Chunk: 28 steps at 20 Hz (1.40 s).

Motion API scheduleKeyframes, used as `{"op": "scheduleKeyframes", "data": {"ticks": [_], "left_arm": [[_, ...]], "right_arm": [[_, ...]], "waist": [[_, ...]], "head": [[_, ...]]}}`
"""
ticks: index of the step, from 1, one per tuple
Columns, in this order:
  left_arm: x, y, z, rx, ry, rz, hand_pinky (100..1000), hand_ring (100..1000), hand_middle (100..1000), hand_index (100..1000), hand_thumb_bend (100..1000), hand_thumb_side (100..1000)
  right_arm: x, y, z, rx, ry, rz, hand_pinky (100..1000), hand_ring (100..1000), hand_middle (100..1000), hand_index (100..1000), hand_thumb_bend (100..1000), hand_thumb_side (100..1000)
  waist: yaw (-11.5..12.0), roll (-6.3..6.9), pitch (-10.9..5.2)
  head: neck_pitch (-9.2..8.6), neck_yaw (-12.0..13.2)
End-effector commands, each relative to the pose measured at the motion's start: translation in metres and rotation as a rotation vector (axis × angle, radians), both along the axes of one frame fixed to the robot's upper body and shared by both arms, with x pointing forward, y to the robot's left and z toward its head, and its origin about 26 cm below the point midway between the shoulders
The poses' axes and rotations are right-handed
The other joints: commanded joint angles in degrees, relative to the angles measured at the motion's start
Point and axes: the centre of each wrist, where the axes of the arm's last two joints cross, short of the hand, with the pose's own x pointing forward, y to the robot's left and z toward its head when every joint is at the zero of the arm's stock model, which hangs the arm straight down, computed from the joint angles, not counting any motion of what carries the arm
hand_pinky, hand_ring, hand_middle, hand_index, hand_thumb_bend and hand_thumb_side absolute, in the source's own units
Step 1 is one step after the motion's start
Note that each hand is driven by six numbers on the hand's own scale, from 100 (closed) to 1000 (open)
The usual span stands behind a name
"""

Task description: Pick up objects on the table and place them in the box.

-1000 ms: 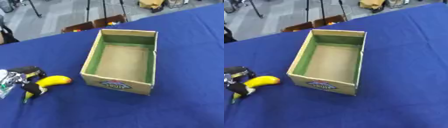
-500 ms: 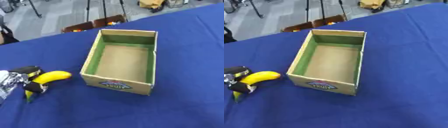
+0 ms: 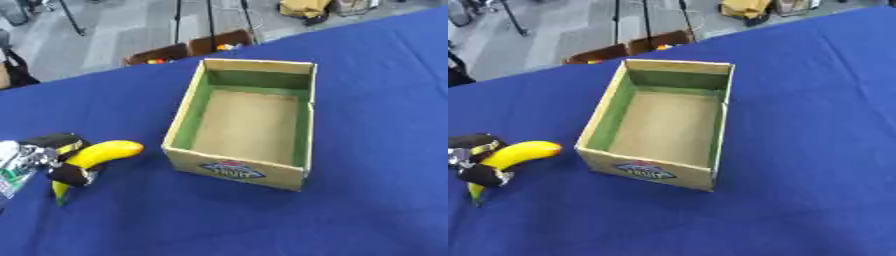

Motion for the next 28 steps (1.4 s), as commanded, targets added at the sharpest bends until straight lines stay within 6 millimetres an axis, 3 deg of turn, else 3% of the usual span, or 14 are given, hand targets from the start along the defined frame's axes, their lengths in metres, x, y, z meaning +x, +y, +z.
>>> {"op": "scheduleKeyframes", "data": {"ticks": [1, 4, 13, 21, 28], "left_arm": [[-0.006, 0.006, 0.025, 0.056, -0.025, 0.007, 100, 179, 590, 733, 100, 444], [-0.009, 0.002, 0.038, 0.09, -0.023, 0.001, 100, 242, 610, 746, 100, 450], [-0.017, -0.006, 0.06, 0.112, -0.034, -0.003, 100, 166, 584, 723, 100, 467], [-0.029, -0.017, 0.094, 0.05, -0.111, -0.015, 100, 144, 567, 703, 100, 493], [-0.039, -0.04, 0.128, 0.012, -0.198, -0.067, 100, 136, 563, 701, 100, 498]], "right_arm": [[-0.004, -0.001, 0.008, -0.003, -0.024, 0.002, 717, 866, 839, 914, 100, 1000], [-0.004, -0.001, 0.008, -0.002, -0.022, 0.002, 717, 865, 839, 914, 100, 1000], [-0.004, -0.002, 0.007, 0.003, -0.023, -0.001, 717, 865, 839, 914, 100, 1000], [-0.004, -0.002, 0.006, 0.009, -0.021, -0.002, 717, 865, 840, 914, 100, 1000], [-0.004, -0.001, 0.006, 0.008, -0.017, 0.001, 716, 865, 840, 914, 100, 1000]], "waist": [[0.2, -0.57, -1.59], [0.4, -0.59, -1.82], [0.6, -0.7, -2.35], [1.1, -1.0, -3.01], [1.3, -1.09, -3.41]], "head": [[0.15, -0.2], [0.29, -0.2], [0.53, -0.2], [0.83, -0.3], [1.0, -0.3]]}}
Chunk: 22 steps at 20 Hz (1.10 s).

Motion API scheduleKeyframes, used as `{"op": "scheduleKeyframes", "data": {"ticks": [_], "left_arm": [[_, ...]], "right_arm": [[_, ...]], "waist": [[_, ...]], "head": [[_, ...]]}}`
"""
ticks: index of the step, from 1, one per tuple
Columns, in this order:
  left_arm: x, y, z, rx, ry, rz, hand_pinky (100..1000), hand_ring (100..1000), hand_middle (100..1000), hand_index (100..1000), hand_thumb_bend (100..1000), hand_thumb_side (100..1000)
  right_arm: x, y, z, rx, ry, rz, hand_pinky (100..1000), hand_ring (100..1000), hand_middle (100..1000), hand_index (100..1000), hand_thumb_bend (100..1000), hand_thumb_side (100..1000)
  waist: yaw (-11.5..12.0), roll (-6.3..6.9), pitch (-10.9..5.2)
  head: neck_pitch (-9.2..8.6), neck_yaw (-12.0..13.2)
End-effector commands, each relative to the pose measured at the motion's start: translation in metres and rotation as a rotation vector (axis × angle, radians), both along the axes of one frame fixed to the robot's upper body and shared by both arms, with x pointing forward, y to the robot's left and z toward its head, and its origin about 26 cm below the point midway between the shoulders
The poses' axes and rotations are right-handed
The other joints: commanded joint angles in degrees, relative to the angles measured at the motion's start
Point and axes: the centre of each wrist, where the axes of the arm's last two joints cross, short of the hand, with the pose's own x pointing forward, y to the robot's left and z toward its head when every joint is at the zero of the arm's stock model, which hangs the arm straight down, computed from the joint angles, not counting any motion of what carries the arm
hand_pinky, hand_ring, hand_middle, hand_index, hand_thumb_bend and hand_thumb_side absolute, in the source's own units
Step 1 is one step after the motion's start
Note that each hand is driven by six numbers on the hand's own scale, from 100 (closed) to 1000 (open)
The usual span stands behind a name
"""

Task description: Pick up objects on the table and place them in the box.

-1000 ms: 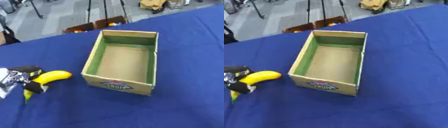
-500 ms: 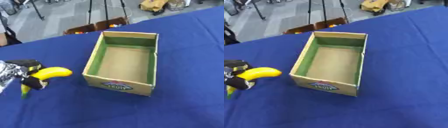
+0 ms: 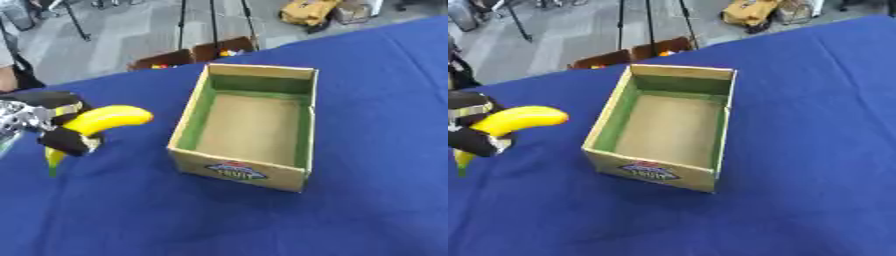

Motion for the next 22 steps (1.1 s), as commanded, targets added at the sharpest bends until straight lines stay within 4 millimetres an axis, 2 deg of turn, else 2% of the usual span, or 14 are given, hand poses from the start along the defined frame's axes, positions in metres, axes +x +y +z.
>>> {"op": "scheduleKeyframes", "data": {"ticks": [1, 6, 12, 22], "left_arm": [[-0.008, -0.004, 0.031, -0.003, -0.073, -0.01, 100, 136, 564, 701, 100, 500], [-0.011, -0.03, 0.054, 0.012, -0.125, -0.081, 100, 136, 571, 701, 100, 501], [-0.004, -0.058, 0.069, 0.021, -0.153, -0.135, 100, 138, 570, 701, 100, 504], [0.011, -0.097, 0.073, -0.041, -0.199, -0.209, 100, 122, 559, 696, 100, 511]], "right_arm": [[-0.004, 0.0, 0.008, -0.008, -0.021, 0.007, 716, 865, 840, 914, 100, 1000], [-0.003, 0.002, 0.008, -0.009, -0.016, 0.013, 716, 865, 840, 914, 100, 1000], [-0.003, 0.004, 0.01, -0.011, -0.017, 0.028, 716, 865, 840, 914, 100, 1000], [-0.001, 0.01, 0.015, -0.013, -0.03, 0.06, 716, 864, 839, 913, 100, 1000]], "waist": [[0.2, -0.56, -1.46], [-0.1, -0.46, -1.86], [-1.0, -0.08, -2.06], [-3.5, 0.81, -1.25]], "head": [[0.43, 0.0], [0.35, 0.3], [-0.14, 0.9], [-1.31, 2.4]]}}
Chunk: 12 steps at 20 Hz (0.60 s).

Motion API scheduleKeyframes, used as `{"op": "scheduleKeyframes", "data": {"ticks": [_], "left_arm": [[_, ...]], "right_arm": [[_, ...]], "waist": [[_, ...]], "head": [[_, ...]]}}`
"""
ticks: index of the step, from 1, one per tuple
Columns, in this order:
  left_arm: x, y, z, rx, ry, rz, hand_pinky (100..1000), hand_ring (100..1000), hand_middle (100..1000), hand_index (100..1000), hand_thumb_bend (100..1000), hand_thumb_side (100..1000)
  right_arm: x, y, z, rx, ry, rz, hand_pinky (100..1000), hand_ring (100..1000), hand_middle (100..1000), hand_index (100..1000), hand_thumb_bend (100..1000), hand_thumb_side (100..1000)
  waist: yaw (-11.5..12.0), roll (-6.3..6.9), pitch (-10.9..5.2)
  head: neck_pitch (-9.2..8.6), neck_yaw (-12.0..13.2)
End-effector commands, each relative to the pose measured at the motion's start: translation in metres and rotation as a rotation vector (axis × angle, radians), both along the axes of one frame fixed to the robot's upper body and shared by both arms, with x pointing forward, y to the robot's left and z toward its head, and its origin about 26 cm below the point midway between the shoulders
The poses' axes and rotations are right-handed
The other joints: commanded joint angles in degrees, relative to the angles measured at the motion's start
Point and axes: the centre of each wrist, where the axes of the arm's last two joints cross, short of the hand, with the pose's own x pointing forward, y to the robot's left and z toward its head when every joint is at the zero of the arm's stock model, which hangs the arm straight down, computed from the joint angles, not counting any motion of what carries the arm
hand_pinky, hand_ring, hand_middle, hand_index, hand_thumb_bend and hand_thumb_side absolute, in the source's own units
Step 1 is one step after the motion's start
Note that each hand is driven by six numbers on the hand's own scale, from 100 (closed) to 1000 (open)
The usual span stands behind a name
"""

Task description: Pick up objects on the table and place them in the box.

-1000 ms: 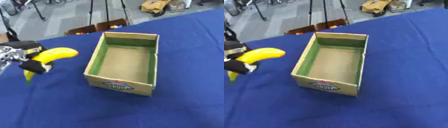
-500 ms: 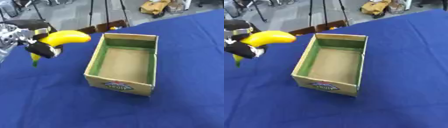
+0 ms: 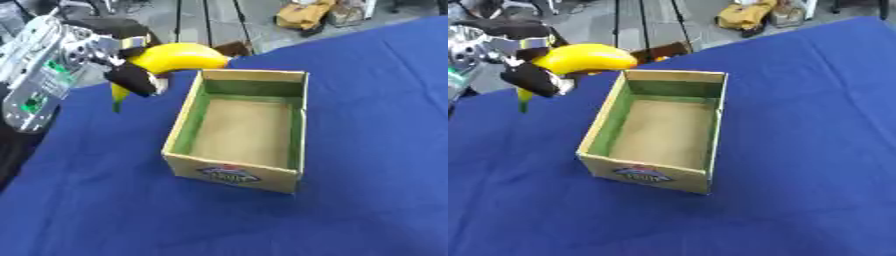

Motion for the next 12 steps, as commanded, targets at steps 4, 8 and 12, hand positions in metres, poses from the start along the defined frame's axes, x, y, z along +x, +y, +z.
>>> {"op": "scheduleKeyframes", "data": {"ticks": [4, 8, 12], "left_arm": [[0.008, -0.015, 0.006, -0.04, -0.046, -0.011, 100, 118, 553, 696, 100, 510], [0.018, -0.027, -0.005, -0.063, -0.043, -0.017, 100, 112, 546, 696, 100, 512], [0.03, -0.031, -0.019, -0.105, -0.042, -0.002, 100, 109, 541, 694, 100, 511]], "right_arm": [[-0.003, 0.005, 0.011, -0.01, -0.032, 0.035, 716, 864, 839, 913, 100, 1000], [-0.002, 0.008, 0.013, -0.01, -0.041, 0.049, 717, 864, 839, 913, 100, 1000], [-0.002, 0.01, 0.016, -0.01, -0.05, 0.063, 717, 864, 838, 913, 100, 1000]], "waist": [[-1.1, -0.16, -0.48], [-2.2, 0.25, -0.09], [-3.6, 0.81, 0.31]], "head": [[-1.06, 1.1], [-1.37, 1.6], [-1.71, 2.0]]}}
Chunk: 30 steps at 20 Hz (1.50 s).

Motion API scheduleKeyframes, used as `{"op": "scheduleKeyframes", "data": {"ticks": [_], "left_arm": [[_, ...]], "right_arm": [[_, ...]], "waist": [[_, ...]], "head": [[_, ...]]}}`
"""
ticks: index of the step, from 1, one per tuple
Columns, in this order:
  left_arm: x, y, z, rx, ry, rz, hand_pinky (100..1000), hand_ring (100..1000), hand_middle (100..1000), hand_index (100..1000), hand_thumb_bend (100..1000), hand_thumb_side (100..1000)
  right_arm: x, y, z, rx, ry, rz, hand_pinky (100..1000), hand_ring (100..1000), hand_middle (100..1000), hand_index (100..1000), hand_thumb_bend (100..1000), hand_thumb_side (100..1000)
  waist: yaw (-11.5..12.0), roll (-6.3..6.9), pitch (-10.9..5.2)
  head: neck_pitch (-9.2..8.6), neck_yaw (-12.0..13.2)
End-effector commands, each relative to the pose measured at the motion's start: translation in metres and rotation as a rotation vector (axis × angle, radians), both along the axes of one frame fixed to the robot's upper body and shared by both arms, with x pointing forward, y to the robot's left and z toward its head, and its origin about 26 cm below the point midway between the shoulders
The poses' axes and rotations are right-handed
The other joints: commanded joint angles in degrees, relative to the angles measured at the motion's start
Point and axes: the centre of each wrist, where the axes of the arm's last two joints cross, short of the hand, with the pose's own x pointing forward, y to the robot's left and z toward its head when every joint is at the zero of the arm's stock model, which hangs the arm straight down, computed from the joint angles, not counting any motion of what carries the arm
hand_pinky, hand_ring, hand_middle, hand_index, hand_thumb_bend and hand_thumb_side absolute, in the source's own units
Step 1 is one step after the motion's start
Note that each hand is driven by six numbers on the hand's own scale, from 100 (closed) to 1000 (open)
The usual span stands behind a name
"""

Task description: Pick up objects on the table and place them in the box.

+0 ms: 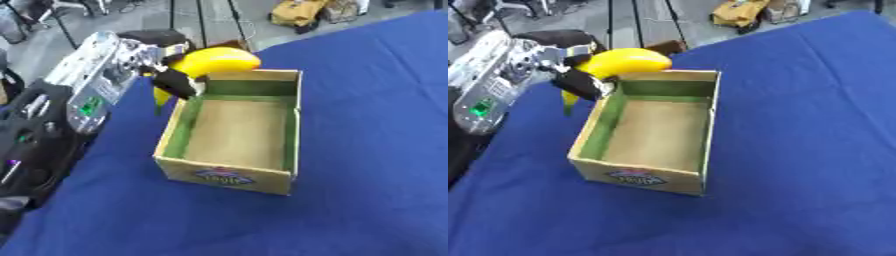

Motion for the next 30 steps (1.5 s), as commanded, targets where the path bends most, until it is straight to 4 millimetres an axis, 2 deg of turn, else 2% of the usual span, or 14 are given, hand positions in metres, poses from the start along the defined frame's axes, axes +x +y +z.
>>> {"op": "scheduleKeyframes", "data": {"ticks": [1, 7, 14, 22, 26, 28, 30], "left_arm": [[0.007, 0.001, 0.004, -0.031, -0.041, 0.022, 100, 109, 541, 694, 100, 511], [0.017, -0.006, -0.014, -0.046, -0.032, 0.017, 100, 120, 541, 694, 100, 498], [0.025, -0.02, -0.041, -0.053, -0.013, 0.015, 100, 141, 546, 697, 100, 525], [0.034, -0.027, -0.072, -0.037, 0.023, 0.031, 100, 173, 597, 776, 100, 544], [0.035, -0.027, -0.078, -0.005, 0.052, 0.032, 100, 274, 692, 855, 100, 612], [0.035, -0.027, -0.077, 0.025, 0.073, 0.037, 100, 400, 766, 898, 100, 665], [0.033, -0.028, -0.076, 0.057, 0.091, 0.045, 275, 513, 808, 917, 100, 685]], "right_arm": [[-0.004, 0.003, 0.009, -0.015, -0.032, 0.016, 718, 864, 838, 913, 100, 1000], [-0.003, 0.003, 0.009, -0.01, -0.035, 0.021, 718, 864, 837, 912, 100, 1000], [-0.003, 0.005, 0.01, -0.004, -0.042, 0.031, 718, 864, 837, 912, 100, 1000], [-0.003, 0.006, 0.011, 0.003, -0.048, 0.035, 719, 863, 836, 912, 100, 1000], [-0.003, 0.006, 0.01, 0.006, -0.046, 0.031, 719, 863, 836, 912, 100, 1000], [-0.003, 0.005, 0.01, 0.008, -0.045, 0.03, 719, 863, 836, 912, 100, 1000], [-0.003, 0.005, 0.01, 0.01, -0.045, 0.029, 719, 864, 836, 912, 100, 1000]], "waist": [[-0.4, -0.31, -0.83], [-0.9, 0.16, -0.5], [-1.3, 0.05, -0.14], [-1.7, -0.05, 0.33], [-1.7, -0.04, 0.35], [-1.6, -0.07, 0.32], [-1.6, -0.14, 0.31]], "head": [[-0.76, 0.5], [-0.85, 0.6], [-1.07, 1.0], [-1.59, 1.3], [-1.51, 1.2], [-1.4, 1.2], [-1.35, 1.2]]}}
